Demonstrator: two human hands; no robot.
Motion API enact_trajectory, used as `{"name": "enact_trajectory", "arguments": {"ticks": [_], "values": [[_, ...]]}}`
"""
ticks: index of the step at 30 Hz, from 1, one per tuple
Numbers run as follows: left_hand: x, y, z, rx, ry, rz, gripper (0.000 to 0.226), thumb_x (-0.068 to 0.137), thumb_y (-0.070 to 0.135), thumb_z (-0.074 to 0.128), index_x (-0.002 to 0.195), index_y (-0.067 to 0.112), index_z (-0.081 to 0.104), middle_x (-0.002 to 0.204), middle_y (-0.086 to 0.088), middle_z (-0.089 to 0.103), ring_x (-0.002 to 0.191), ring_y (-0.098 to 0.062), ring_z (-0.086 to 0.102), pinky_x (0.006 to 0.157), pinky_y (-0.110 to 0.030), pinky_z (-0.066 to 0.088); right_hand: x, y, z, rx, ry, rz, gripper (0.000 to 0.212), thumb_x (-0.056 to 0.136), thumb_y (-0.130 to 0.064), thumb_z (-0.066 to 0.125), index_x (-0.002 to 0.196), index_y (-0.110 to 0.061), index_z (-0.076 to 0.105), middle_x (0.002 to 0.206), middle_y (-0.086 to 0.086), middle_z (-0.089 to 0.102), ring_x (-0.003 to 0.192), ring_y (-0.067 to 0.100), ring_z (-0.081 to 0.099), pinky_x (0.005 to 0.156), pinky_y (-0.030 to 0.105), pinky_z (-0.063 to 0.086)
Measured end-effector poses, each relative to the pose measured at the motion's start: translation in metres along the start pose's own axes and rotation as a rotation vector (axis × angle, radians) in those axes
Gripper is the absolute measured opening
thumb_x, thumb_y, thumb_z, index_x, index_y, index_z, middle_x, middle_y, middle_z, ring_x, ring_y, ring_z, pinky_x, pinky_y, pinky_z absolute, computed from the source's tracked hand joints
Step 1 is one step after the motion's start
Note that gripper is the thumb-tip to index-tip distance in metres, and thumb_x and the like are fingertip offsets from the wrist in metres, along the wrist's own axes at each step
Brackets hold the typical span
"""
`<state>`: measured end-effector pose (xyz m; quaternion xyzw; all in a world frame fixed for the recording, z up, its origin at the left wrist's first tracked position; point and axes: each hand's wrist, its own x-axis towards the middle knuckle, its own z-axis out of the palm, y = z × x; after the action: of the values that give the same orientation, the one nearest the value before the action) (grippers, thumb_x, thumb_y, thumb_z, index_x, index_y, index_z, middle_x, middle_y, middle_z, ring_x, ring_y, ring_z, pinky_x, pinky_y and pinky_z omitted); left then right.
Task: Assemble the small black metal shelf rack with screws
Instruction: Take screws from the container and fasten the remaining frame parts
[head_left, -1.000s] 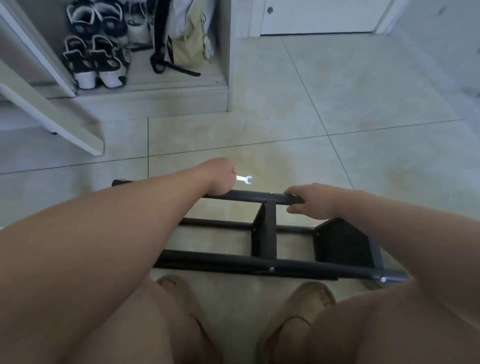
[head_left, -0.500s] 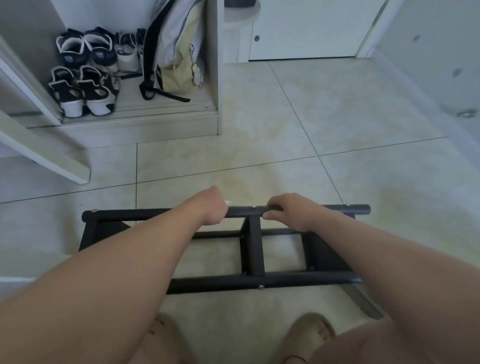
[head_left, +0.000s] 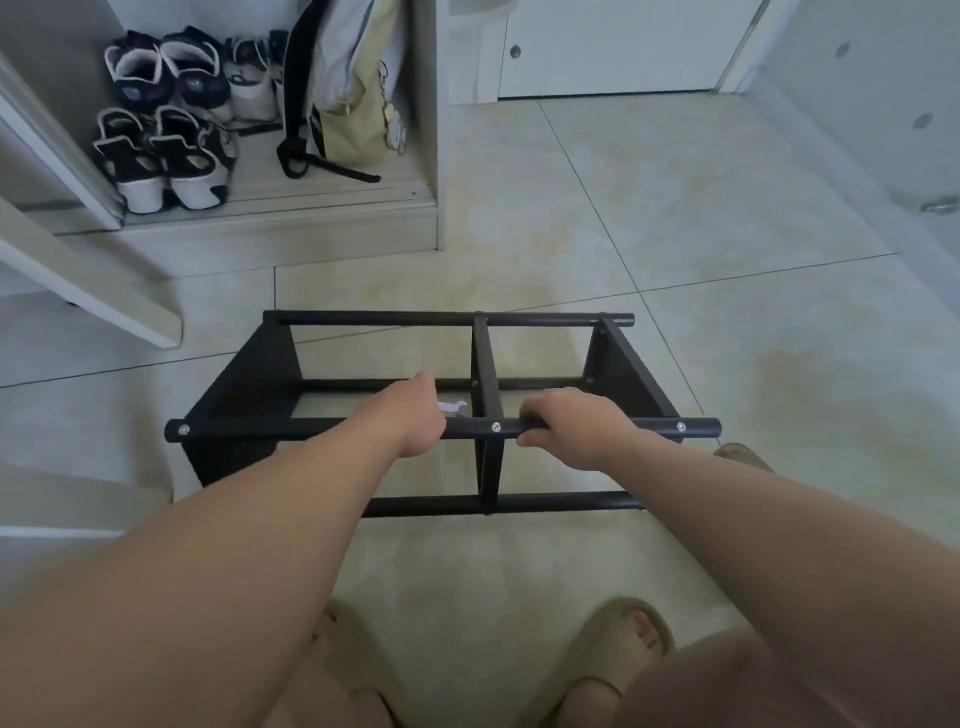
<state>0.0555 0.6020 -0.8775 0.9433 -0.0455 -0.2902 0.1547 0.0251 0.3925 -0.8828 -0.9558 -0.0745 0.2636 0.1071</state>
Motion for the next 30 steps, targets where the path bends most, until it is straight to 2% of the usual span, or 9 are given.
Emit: {"name": "enact_trajectory", "arguments": {"ticks": [3, 6, 9, 16, 20, 23, 25, 27, 30], "values": [[0.003, -0.003, 0.0, 0.048, -0.064, -0.022, 0.016, 0.101, 0.016, 0.042, 0.114, 0.009, 0.048, 0.096, -0.007, 0.057, 0.08, -0.021, 0.052, 0.063, -0.031, 0.036, 0.001, -0.002, 0.012, -0.034, -0.018, -0.016, 0.025, 0.099, -0.044, 0.058, 0.113, -0.024, 0.062, 0.102, -0.006, 0.059, 0.092, 0.019, 0.056, 0.083, 0.042, 0.054], [0.005, -0.003, 0.005, 0.108, -0.145, -0.049, 0.028, 0.102, 0.015, 0.043, 0.124, 0.003, 0.055, 0.12, -0.017, 0.062, 0.11, -0.033, 0.058, 0.083, -0.036, 0.042, 0.002, -0.007, 0.029, -0.032, -0.067, -0.002, 0.027, 0.098, -0.045, 0.06, 0.116, -0.025, 0.061, 0.102, -0.006, 0.057, 0.094, 0.02, 0.057, 0.086, 0.044, 0.055], [0.007, -0.006, 0.021, 0.154, -0.225, -0.069, 0.032, 0.104, 0.016, 0.041, 0.128, 0.001, 0.055, 0.126, -0.018, 0.06, 0.118, -0.033, 0.056, 0.098, -0.039, 0.043, 0.004, -0.01, 0.05, -0.043, -0.128, 0.002, 0.027, 0.097, -0.041, 0.062, 0.115, -0.022, 0.062, 0.103, -0.004, 0.057, 0.093, 0.022, 0.058, 0.086, 0.043, 0.055], [0.007, -0.024, 0.072, 0.189, -0.359, -0.076, 0.033, 0.102, 0.008, 0.041, 0.132, -0.002, 0.051, 0.134, -0.02, 0.057, 0.121, -0.034, 0.056, 0.093, -0.034, 0.044, 0.008, -0.007, 0.101, -0.099, -0.246, -0.005, 0.026, 0.098, -0.038, 0.06, 0.117, -0.02, 0.059, 0.113, 0.002, 0.06, 0.094, 0.025, 0.058, 0.069, 0.034, 0.042], [0.01, -0.03, 0.076, 0.203, -0.362, -0.084, 0.033, 0.102, 0.01, 0.04, 0.129, -0.001, 0.054, 0.131, -0.019, 0.059, 0.119, -0.034, 0.058, 0.088, -0.034, 0.045, 0.013, -0.001, 0.107, -0.06, -0.246, -0.012, 0.036, 0.096, -0.042, 0.063, 0.125, -0.022, 0.056, 0.122, 0.002, 0.06, 0.099, 0.024, 0.057, 0.072, 0.033, 0.042], [0.021, -0.031, 0.06, 0.179, -0.333, -0.08, 0.032, 0.102, 0.015, 0.042, 0.125, 0.002, 0.061, 0.128, -0.016, 0.062, 0.118, -0.033, 0.059, 0.094, -0.036, 0.047, 0.016, 0.001, 0.108, -0.07, -0.174, -0.076, 0.079, 0.088, -0.056, 0.069, 0.151, -0.022, 0.034, 0.149, 0.003, 0.042, 0.134, 0.028, 0.043, 0.098, 0.038, 0.042], [0.03, -0.03, 0.045, 0.19, -0.318, -0.044, 0.032, 0.101, 0.015, 0.045, 0.123, 0.003, 0.064, 0.125, -0.014, 0.064, 0.115, -0.032, 0.061, 0.093, -0.037, 0.049, 0.018, 0.001, 0.11, -0.102, -0.155, -0.098, 0.108, 0.082, -0.067, 0.068, 0.161, -0.019, 0.011, 0.166, 0.003, 0.015, 0.152, 0.028, 0.018, 0.118, 0.046, 0.028], [0.037, -0.029, 0.032, 0.256, -0.31, 0.015, 0.03, 0.101, 0.012, 0.045, 0.121, 0.003, 0.065, 0.119, -0.013, 0.064, 0.107, -0.031, 0.061, 0.084, -0.035, 0.048, 0.022, 0.0, 0.115, -0.12, -0.147, -0.082, 0.126, 0.076, -0.078, 0.063, 0.161, -0.02, -0.009, 0.169, -0.001, -0.014, 0.156, 0.027, -0.008, 0.124, 0.051, 0.011], [0.045, -0.03, 0.02, 0.351, -0.297, 0.081, 0.025, 0.1, 0.01, 0.045, 0.115, 0.004, 0.065, 0.105, -0.011, 0.063, 0.093, -0.026, 0.058, 0.074, -0.033, 0.043, 0.032, -0.004, 0.124, -0.16, -0.074, -0.106, 0.137, 0.066, -0.092, 0.052, 0.158, -0.023, -0.022, 0.164, -0.001, -0.032, 0.153, 0.028, -0.024, 0.123, 0.057, 0.0]]}}
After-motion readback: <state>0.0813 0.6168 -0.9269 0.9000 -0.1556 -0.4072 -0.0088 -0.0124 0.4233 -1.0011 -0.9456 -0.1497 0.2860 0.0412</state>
